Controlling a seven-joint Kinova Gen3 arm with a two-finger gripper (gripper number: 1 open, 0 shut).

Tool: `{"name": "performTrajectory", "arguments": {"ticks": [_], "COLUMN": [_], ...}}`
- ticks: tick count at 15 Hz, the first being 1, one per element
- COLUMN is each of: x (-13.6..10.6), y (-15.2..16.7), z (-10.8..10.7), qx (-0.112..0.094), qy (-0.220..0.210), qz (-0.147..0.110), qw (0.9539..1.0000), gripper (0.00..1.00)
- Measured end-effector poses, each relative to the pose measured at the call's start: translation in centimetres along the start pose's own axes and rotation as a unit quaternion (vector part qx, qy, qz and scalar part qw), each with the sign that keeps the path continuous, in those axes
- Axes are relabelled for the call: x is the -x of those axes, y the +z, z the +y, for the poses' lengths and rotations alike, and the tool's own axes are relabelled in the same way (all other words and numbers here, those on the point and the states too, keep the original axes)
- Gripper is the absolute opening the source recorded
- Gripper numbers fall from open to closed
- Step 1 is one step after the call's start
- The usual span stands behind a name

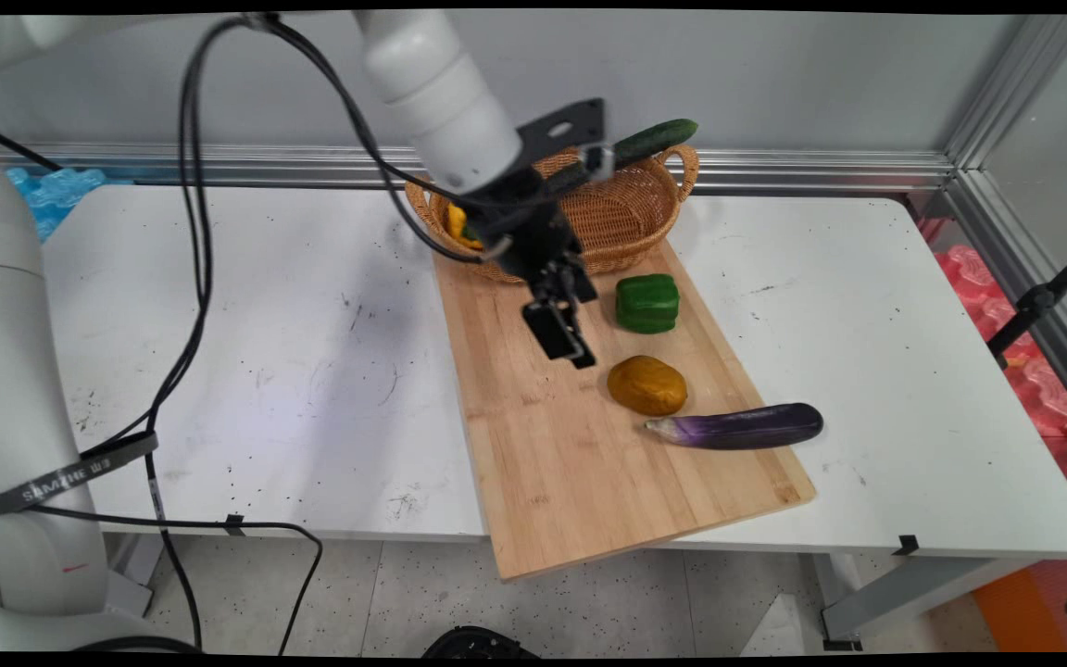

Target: Pick up the potato from the cutting board

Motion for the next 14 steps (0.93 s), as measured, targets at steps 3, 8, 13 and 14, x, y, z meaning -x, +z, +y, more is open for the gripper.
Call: {"name": "performTrajectory", "arguments": {"ticks": [3,8,13,14], "x": [-0.8,-1.5,-1.5,-1.5], "y": [1.7,4.8,8.2,8.7], "z": [-0.3,-1.1,-2.0,-2.1], "qx": [-0.004,-0.009,-0.013,-0.013], "qy": [0.02,0.05,0.081,0.085], "qz": [0.006,0.012,0.013,0.013], "qw": [0.9998,0.9986,0.9965,0.9962], "gripper": [1.0,1.0,1.0,1.0]}}
